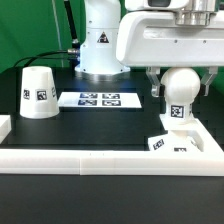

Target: Assemble lamp

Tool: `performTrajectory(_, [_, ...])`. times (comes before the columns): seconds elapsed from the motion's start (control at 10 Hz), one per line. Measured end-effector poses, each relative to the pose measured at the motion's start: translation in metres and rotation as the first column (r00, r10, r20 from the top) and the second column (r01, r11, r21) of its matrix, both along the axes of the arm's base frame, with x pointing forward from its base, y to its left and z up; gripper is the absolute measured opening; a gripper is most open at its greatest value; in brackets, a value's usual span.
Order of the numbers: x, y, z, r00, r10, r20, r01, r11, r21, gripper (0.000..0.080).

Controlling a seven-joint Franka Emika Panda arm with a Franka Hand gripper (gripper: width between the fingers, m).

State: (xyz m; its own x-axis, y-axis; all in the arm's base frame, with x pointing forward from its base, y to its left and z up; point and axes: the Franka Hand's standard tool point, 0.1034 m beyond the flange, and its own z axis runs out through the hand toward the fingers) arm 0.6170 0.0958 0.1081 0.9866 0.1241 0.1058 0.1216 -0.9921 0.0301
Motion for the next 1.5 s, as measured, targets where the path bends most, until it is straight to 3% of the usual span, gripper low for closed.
performTrajectory(0.5, [-0.0032, 0.0015, -0.0034, 0.934, -0.356, -0.013, 0.356, 0.934, 0.034, 0.0577])
performTrajectory(0.9, [-0.0058, 0.002, -0.0046, 0.762, -0.645, -0.061, 0.648, 0.758, 0.077, 0.0577])
performTrajectory(1.1, [-0.0076, 0.0034, -0.0045, 0.705, -0.704, -0.088, 0.71, 0.701, 0.076, 0.0577])
performTrajectory(1.3, [-0.0078, 0.0036, -0.005, 0.726, -0.682, -0.086, 0.687, 0.722, 0.078, 0.0581])
performTrajectory(1.4, [-0.0079, 0.0036, -0.0054, 0.762, -0.643, -0.082, 0.648, 0.758, 0.078, 0.0682])
performTrajectory(1.5, [-0.0079, 0.0048, -0.0052, 0.805, -0.588, -0.076, 0.593, 0.802, 0.075, 0.0682])
